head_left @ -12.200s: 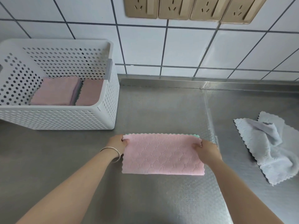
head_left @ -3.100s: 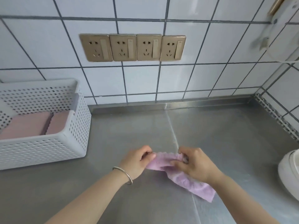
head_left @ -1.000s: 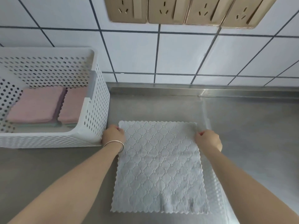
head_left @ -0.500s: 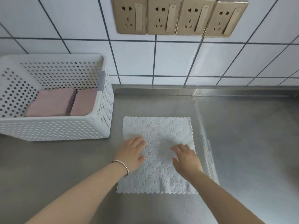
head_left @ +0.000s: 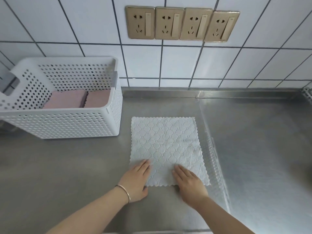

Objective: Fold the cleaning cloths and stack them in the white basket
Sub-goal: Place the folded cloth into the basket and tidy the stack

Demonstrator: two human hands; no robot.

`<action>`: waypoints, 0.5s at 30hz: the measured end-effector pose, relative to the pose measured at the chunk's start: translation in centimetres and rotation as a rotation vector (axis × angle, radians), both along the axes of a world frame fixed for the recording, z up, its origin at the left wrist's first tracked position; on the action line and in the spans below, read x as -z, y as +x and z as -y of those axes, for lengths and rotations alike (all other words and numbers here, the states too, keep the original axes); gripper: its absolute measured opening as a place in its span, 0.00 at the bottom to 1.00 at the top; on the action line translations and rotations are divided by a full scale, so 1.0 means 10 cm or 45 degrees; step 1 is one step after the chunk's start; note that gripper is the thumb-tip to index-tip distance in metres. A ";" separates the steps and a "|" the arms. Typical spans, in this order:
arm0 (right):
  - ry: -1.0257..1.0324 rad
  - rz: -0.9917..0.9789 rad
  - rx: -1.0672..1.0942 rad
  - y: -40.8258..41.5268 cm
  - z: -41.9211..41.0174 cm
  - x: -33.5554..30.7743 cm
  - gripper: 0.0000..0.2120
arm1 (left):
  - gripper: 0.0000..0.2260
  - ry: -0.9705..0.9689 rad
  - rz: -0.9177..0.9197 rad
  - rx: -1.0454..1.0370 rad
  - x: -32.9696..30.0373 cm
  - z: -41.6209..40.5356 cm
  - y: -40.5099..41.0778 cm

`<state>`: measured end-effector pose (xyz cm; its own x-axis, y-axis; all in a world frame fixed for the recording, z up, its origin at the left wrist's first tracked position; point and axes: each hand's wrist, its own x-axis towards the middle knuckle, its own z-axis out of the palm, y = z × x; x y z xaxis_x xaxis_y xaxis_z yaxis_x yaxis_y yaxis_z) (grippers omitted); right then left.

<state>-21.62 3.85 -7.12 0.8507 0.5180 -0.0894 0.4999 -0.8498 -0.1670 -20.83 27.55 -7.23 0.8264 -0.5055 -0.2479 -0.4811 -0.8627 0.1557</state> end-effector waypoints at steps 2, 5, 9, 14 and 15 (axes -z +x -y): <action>0.030 0.034 0.123 0.01 0.10 -0.01 0.31 | 0.34 -0.001 -0.036 -0.043 -0.02 -0.02 -0.03; 0.159 -0.005 0.446 0.05 0.32 -0.01 0.30 | 0.30 -0.116 -0.052 -0.165 -0.01 -0.10 -0.04; 0.442 -0.256 0.868 0.17 0.47 -0.20 0.14 | 0.13 -0.453 -0.041 -0.450 -0.06 -0.32 0.05; 0.767 -0.432 1.015 0.28 0.65 -0.51 0.11 | 0.10 -0.597 -0.293 -0.766 -0.39 -0.47 0.12; 0.757 -0.475 1.003 0.28 0.68 -0.54 0.10 | 0.09 -0.614 -0.330 -0.772 -0.44 -0.49 0.12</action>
<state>-18.80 -2.95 -1.69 0.9369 -0.1224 -0.3275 -0.3262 -0.6431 -0.6928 -19.60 32.50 -2.79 0.9369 -0.0884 -0.3382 0.1504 -0.7714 0.6184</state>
